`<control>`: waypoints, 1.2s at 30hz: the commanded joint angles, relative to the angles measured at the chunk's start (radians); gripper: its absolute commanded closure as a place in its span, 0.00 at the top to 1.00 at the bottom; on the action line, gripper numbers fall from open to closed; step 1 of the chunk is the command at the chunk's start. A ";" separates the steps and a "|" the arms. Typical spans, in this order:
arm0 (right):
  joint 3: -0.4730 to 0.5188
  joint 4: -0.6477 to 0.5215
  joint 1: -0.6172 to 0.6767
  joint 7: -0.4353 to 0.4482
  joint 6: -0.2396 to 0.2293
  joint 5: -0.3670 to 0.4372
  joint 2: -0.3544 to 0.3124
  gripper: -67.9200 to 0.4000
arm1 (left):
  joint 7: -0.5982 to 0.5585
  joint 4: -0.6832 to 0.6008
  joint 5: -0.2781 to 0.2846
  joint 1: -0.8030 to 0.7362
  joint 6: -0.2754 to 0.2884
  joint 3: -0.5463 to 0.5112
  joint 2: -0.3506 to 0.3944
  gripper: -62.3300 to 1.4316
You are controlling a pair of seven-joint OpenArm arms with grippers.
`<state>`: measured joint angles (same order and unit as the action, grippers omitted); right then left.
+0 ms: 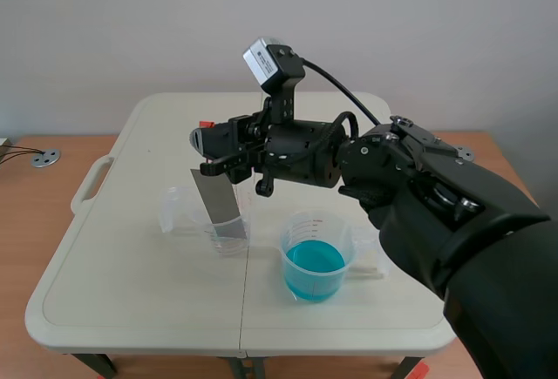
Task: Hold the metal plate by the orange handle, dip it into the blue solution, take it out and point at it, then put the plate back in the beaker on the left.
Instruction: 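Put the plate into the left beaker, then return to the home posture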
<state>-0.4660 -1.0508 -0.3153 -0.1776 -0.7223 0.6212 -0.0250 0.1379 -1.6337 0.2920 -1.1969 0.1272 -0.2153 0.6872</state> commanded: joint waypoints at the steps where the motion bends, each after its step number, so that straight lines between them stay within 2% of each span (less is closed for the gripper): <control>1: 0.001 -0.008 -0.017 0.017 -0.004 0.014 0.002 0.02 | -0.007 -0.007 0.003 -0.002 -0.001 0.004 0.000 0.05; 9: 0.010 -0.008 -0.023 0.055 -0.002 0.011 -0.009 0.04 | -0.007 -0.007 0.003 -0.002 -0.001 0.004 0.000 0.05; 17: 0.054 -0.008 -0.040 0.079 0.008 0.006 -0.038 0.28 | -0.006 -0.007 0.003 -0.002 0.000 0.004 0.000 0.07; 19: 0.069 -0.008 -0.042 0.085 0.021 0.007 -0.045 0.37 | -0.006 -0.007 0.003 -0.002 -0.001 0.004 0.000 0.19; 20: 0.076 -0.008 -0.045 0.092 0.023 0.006 -0.048 0.41 | -0.006 -0.007 0.003 -0.002 -0.001 0.004 0.000 0.30; 22: 0.085 -0.008 -0.048 0.099 0.026 0.007 -0.056 0.50 | -0.006 -0.007 0.003 -0.002 -0.001 0.004 0.000 0.60; 24: 0.096 -0.008 -0.052 0.101 0.027 0.007 -0.058 0.56 | -0.007 -0.002 0.003 -0.002 -0.001 0.004 0.000 0.97; 25: 0.099 -0.008 -0.053 0.103 0.027 0.007 -0.058 0.59 | -0.007 -0.001 0.003 0.000 -0.001 0.004 0.000 1.00; 29: 0.102 -0.008 -0.061 0.103 0.026 0.007 -0.058 0.69 | -0.007 -0.001 0.003 0.000 -0.001 0.004 0.000 1.00; 35: 0.101 -0.010 -0.067 0.103 0.026 0.008 -0.058 0.96 | -0.007 -0.001 0.003 0.001 -0.002 0.004 0.000 1.00; 36: 0.101 -0.010 -0.067 0.102 0.026 0.006 -0.059 0.98 | -0.007 -0.001 0.003 0.001 -0.002 0.004 0.000 1.00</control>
<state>-0.3637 -1.0508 -0.3527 -0.0872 -0.6930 0.6170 -0.0834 0.1383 -1.6314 0.2920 -1.1965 0.1268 -0.2153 0.6872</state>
